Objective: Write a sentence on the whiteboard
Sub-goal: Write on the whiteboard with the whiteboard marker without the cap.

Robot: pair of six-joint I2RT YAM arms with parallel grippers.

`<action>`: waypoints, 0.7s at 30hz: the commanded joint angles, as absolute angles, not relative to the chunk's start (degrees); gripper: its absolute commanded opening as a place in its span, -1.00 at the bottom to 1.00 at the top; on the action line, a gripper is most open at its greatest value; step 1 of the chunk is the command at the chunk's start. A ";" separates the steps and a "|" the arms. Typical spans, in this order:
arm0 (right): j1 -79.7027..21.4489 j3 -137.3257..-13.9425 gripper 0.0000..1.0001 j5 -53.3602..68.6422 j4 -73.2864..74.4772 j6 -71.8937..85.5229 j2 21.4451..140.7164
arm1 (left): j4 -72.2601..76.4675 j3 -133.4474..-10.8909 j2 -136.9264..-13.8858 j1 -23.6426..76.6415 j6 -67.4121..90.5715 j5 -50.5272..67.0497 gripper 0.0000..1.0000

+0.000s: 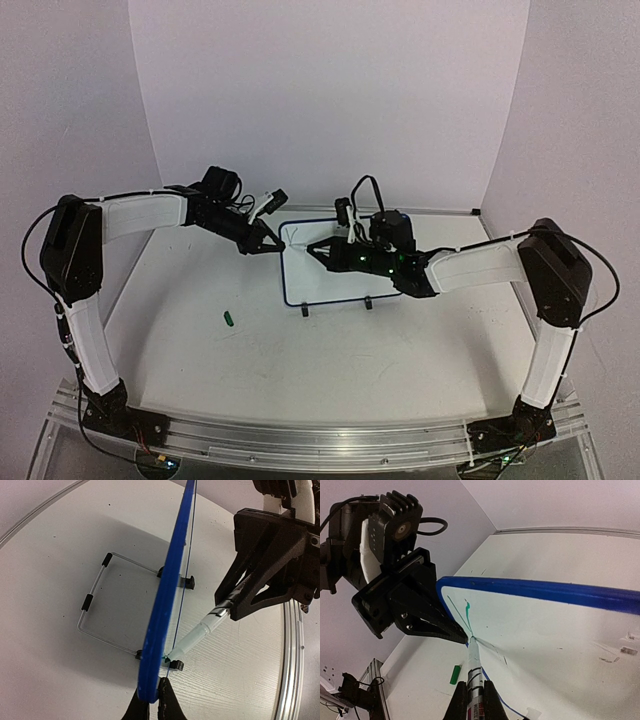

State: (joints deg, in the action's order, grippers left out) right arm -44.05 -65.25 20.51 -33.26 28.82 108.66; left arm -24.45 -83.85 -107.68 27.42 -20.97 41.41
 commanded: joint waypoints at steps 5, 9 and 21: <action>-43.51 -65.17 -1.00 17.19 -33.55 29.52 109.58 | -25.67 -83.32 -106.87 26.89 -23.23 35.18 -1.00; -43.51 -63.91 -1.00 17.55 -34.01 30.01 109.90 | -25.66 -83.32 -106.85 26.89 -23.29 35.11 -1.00; -43.51 -62.56 -1.00 18.54 -34.19 30.41 110.47 | -25.68 -83.32 -106.83 26.89 -23.31 35.00 -1.00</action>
